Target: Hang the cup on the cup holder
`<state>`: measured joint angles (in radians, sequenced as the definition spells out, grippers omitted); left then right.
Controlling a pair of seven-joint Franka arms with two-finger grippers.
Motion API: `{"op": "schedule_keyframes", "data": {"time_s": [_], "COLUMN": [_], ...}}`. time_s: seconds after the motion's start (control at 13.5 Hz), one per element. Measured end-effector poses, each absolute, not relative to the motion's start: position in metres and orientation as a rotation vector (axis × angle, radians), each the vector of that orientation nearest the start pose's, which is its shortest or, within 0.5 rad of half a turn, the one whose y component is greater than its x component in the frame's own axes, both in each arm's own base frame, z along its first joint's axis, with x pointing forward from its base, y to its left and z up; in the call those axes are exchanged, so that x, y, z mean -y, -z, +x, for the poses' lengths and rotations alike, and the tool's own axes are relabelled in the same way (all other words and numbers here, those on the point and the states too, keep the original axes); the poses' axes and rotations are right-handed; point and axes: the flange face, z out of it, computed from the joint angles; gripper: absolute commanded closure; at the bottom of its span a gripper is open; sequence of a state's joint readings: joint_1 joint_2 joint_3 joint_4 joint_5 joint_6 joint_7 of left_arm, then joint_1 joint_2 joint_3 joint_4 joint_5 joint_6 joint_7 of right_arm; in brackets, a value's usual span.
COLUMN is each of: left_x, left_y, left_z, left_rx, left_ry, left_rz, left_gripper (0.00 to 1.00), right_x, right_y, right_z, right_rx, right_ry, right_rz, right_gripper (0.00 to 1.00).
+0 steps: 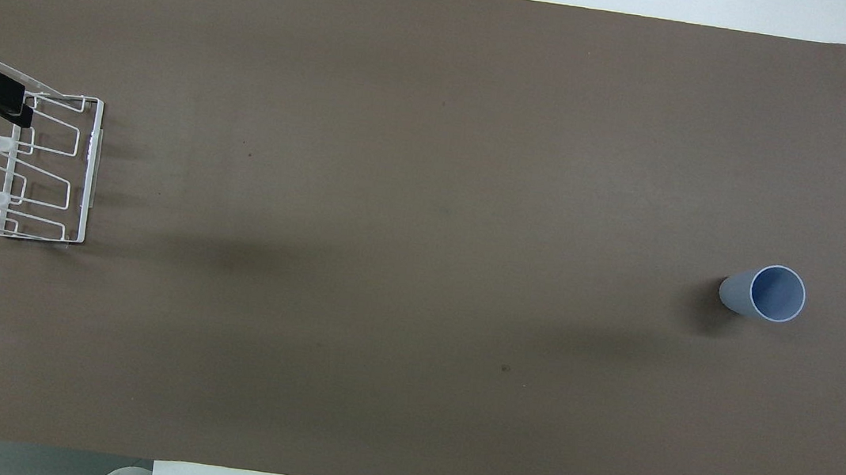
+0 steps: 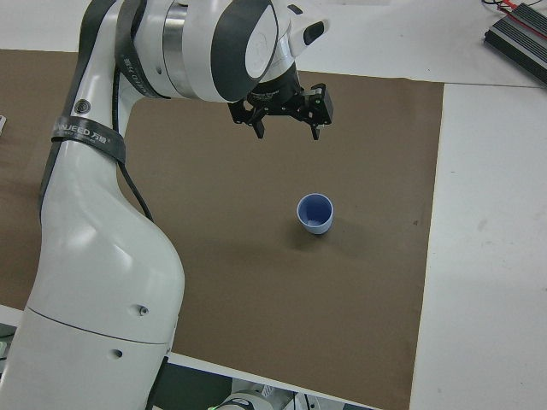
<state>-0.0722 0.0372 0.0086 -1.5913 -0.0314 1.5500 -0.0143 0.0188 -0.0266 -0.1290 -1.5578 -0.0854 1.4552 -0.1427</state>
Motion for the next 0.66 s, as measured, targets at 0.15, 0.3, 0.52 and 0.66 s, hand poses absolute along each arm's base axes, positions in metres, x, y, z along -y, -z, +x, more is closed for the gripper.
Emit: {"op": "schedule_keyframes", "data": {"time_s": [0.15,0.3,0.52,0.66], "left_x": [0.04,0.04,0.042,0.042], "left_y": [-0.592,-0.592,-0.595,-0.601], "left_z": [0.56,0.56,0.558,0.555], "left_rx": [-0.078,-0.08,-0.089,-0.092], "left_ry": [-0.126,-0.131,-0.136,-0.118], "left_rz": [-3.166,-3.166,-3.165,-3.166], "left_gripper": [0.0,0.0,0.0,0.0], "right_x": [0.071,0.072,0.079,0.087], "right_y": [-0.636,-0.635,-0.631,-0.62], "right_z": [0.529,0.529,0.526,0.521], "right_rx": [0.038,0.034,0.013,-0.007], "right_ry": [-0.139,-0.141,-0.171,-0.204], "right_rz": [-3.21,-3.209,-3.205,-3.197], "right_gripper": [0.01,0.01,0.01,0.01]}}
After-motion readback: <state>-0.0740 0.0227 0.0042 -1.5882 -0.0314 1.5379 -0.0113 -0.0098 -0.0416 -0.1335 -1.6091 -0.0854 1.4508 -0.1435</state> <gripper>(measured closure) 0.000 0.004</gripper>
